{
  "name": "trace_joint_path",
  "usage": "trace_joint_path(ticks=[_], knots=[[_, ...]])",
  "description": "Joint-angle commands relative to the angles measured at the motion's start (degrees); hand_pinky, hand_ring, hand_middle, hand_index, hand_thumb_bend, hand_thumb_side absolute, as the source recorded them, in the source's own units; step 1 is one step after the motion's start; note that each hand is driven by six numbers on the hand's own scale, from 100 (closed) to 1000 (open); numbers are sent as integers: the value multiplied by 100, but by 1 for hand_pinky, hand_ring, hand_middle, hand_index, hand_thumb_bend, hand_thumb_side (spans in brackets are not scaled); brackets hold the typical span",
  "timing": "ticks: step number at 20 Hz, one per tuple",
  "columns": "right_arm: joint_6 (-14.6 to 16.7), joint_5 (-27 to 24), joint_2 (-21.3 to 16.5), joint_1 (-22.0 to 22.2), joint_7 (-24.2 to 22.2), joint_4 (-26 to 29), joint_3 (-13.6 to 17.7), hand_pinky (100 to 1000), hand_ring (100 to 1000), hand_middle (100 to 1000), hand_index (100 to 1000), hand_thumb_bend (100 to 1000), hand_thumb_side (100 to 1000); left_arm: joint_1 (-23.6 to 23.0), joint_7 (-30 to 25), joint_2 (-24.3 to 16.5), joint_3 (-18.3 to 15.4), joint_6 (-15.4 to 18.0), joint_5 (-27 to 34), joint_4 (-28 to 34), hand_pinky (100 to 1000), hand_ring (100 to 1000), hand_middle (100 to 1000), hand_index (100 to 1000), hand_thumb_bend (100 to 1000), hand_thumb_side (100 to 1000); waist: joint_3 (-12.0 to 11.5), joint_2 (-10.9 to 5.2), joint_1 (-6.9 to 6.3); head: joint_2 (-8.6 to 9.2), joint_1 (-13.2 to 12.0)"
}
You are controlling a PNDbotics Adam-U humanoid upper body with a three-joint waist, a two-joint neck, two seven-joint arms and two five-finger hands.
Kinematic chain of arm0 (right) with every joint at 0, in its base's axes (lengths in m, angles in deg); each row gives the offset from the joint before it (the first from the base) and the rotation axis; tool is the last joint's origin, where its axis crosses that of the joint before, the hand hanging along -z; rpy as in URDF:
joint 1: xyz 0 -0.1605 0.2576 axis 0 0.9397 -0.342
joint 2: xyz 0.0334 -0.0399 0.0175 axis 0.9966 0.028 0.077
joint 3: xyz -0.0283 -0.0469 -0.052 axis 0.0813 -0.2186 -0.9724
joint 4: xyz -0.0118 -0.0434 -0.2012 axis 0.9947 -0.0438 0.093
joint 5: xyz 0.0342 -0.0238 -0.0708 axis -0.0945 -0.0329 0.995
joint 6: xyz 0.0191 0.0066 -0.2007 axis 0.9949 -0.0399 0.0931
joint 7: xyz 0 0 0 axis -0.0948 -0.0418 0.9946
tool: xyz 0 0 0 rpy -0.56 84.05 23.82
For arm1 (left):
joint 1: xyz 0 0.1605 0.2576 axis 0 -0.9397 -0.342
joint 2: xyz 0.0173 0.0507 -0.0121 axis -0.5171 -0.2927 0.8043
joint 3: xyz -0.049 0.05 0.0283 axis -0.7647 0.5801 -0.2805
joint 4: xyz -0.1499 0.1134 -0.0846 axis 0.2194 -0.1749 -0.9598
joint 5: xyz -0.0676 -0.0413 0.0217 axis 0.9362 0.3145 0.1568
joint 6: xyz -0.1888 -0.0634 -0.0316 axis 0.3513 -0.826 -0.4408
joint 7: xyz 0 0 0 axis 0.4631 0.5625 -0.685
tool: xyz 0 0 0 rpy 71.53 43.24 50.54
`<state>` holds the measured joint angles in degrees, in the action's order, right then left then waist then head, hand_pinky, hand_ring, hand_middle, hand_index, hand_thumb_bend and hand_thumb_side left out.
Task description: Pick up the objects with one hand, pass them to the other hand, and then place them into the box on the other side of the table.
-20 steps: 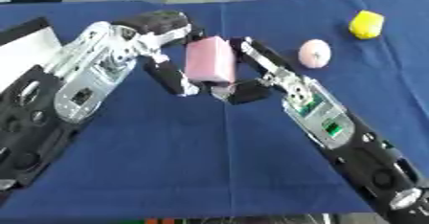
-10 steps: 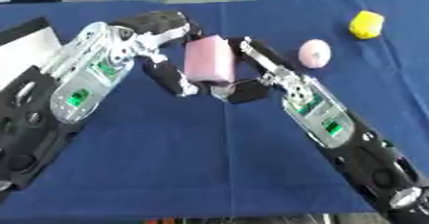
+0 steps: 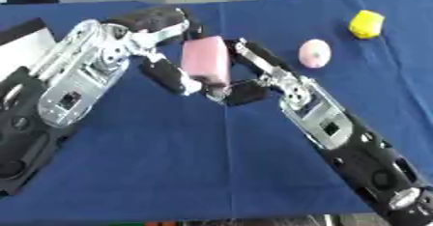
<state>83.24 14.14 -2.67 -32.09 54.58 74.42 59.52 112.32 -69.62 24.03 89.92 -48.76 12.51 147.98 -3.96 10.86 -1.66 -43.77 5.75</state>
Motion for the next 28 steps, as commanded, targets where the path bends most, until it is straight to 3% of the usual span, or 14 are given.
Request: trace_joint_path(ticks=[1,4,11,19,28], knots=[[-2,17,13,-64,-50,37,-95,674,563,421,505,100,242,147,20,18,-71,-20,121,260,743,728,688,755,220,303,-3,-202,-37,-34,19],[7,13,14,-70,-42,49,-93,674,563,421,505,100,241,150,-7,33,-51,-12,120,241,732,714,665,737,202,287,3,-202,-37,-34,14],[-17,32,11,-66,-7,44,-90,686,581,444,530,100,259,147,75,59,-42,21,174,205,695,634,557,605,114,229,13,-200,-43,-34,5],[-172,159,-3,-68,208,33,-88,737,674,552,658,100,304,152,84,57,-21,47,156,206,678,601,502,506,100,242,10,-205,-41,-34,-27],[-216,442,-31,-78,33,25,-89,781,754,676,766,107,362,154,16,50,-17,90,97,220,668,583,470,466,100,228,11,-214,-45,-34,-69]])
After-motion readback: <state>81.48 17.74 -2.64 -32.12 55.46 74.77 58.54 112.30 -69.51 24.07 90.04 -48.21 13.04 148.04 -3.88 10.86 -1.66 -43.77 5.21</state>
